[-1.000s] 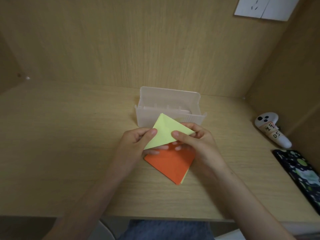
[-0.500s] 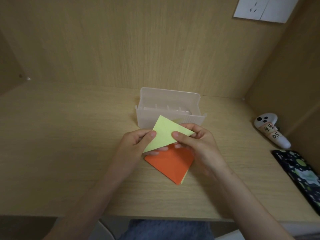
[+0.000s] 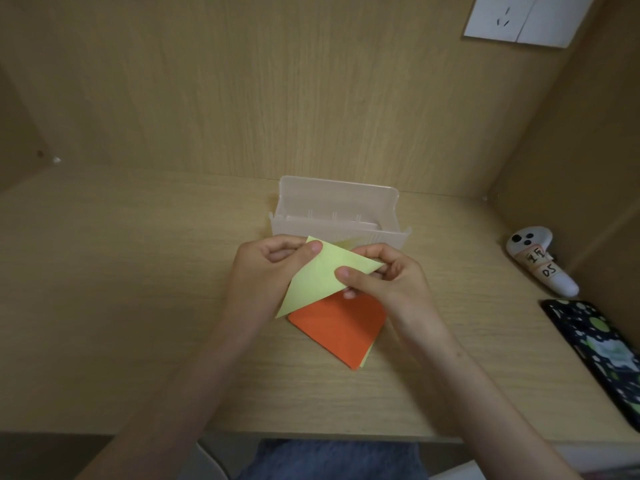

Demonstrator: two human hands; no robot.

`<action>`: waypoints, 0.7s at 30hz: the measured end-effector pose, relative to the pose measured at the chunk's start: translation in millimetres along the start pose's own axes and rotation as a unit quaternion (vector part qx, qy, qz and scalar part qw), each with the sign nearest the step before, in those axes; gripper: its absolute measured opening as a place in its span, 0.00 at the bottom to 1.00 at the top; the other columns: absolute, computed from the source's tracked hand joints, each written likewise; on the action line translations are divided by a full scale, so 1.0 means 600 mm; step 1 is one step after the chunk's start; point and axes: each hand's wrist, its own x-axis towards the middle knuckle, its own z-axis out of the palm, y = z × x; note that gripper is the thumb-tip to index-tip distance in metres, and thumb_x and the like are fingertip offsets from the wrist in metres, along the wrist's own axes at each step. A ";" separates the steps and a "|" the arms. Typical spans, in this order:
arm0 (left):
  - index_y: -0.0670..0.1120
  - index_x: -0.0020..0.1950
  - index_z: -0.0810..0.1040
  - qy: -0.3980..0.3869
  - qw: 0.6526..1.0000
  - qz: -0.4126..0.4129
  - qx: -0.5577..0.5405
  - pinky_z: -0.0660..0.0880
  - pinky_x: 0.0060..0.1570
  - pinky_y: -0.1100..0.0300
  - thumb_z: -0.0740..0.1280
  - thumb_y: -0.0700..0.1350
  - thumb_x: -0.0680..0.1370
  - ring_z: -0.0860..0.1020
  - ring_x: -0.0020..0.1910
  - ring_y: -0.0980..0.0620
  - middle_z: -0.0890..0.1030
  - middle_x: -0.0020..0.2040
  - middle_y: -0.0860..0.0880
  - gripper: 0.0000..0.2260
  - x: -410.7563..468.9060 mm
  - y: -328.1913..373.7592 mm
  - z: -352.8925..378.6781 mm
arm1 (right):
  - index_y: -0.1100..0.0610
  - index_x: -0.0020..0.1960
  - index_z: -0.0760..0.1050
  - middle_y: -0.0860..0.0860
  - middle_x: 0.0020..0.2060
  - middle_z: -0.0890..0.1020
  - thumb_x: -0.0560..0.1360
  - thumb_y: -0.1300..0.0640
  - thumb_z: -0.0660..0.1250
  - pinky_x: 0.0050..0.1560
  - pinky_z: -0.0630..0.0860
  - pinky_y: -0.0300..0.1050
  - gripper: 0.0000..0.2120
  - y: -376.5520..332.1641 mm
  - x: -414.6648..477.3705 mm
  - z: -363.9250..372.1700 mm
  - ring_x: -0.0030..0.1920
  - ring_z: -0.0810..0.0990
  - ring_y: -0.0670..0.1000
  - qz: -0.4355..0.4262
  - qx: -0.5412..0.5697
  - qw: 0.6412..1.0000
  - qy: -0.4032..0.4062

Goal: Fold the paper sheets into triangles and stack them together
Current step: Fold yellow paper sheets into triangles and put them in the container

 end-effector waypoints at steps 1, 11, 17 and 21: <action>0.50 0.41 0.83 0.005 1.000 0.004 -0.002 0.76 0.34 0.69 0.73 0.46 0.71 0.82 0.35 0.60 0.85 0.36 0.54 0.01 -0.002 0.000 0.000 | 0.61 0.50 0.77 0.52 0.33 0.84 0.66 0.66 0.74 0.35 0.77 0.36 0.13 0.000 0.000 0.001 0.28 0.80 0.48 0.000 0.005 1.000 0.004; 0.46 0.43 0.83 0.054 0.995 0.015 -0.077 0.77 0.38 0.63 0.72 0.44 0.72 0.83 0.36 0.56 0.85 0.38 0.50 0.03 -0.011 0.001 0.008 | 0.58 0.36 0.81 0.57 0.32 0.83 0.65 0.52 0.75 0.33 0.73 0.37 0.10 0.003 -0.012 0.024 0.31 0.76 0.51 0.076 -0.018 0.997 -0.023; 0.46 0.41 0.83 0.074 0.991 0.008 -0.109 0.79 0.44 0.55 0.72 0.43 0.72 0.83 0.38 0.53 0.85 0.38 0.49 0.01 -0.013 -0.006 0.008 | 0.60 0.35 0.80 0.55 0.28 0.82 0.69 0.55 0.73 0.34 0.73 0.35 0.08 0.002 -0.015 0.027 0.29 0.76 0.47 0.040 -0.026 0.999 -0.012; 0.47 0.41 0.83 0.074 0.987 -0.012 -0.142 0.77 0.40 0.57 0.71 0.43 0.73 0.83 0.38 0.52 0.85 0.38 0.48 0.02 -0.017 -0.010 0.010 | 0.61 0.38 0.81 0.56 0.29 0.82 0.70 0.56 0.72 0.33 0.74 0.36 0.08 0.004 -0.014 0.030 0.30 0.77 0.49 0.037 -0.011 0.999 -0.004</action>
